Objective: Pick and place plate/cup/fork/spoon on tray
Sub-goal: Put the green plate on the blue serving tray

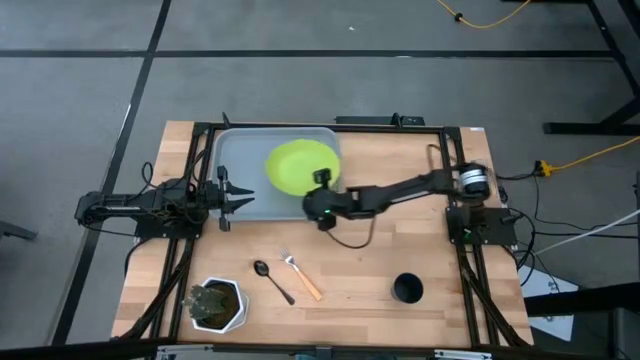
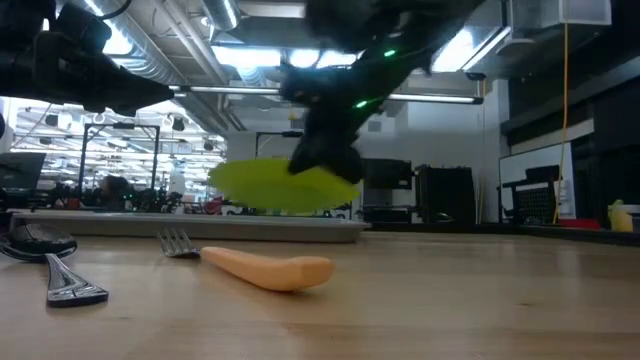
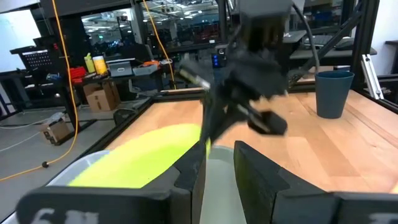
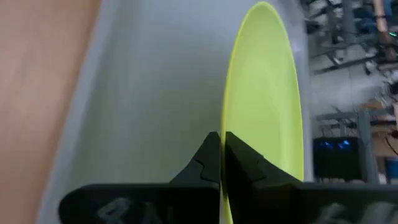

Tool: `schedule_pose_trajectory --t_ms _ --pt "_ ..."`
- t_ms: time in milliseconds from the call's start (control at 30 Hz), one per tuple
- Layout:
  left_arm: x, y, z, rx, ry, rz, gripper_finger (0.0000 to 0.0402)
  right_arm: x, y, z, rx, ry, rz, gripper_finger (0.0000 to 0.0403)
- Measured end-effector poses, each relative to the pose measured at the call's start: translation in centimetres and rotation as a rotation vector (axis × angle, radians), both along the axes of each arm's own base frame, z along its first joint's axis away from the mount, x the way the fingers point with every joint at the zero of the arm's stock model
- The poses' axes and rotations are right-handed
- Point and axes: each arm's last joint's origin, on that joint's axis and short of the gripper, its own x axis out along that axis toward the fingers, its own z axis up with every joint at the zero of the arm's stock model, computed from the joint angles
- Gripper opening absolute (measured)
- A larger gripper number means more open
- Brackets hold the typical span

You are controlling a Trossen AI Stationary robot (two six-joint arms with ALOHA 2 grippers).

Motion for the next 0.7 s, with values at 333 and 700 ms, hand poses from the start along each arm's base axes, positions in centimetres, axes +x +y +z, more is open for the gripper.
schedule_pose_trajectory --t_ms 333,700 --pt "0.0 0.0 0.0 0.0 0.0 0.0 0.0077 6.1 0.3 -1.5 0.059 -0.027 0.159 0.0004" --pt "0.0 0.0 0.0 0.0 0.0 0.0 0.0077 8.7 -1.9 -2.2 0.118 -0.071 0.183 0.001"
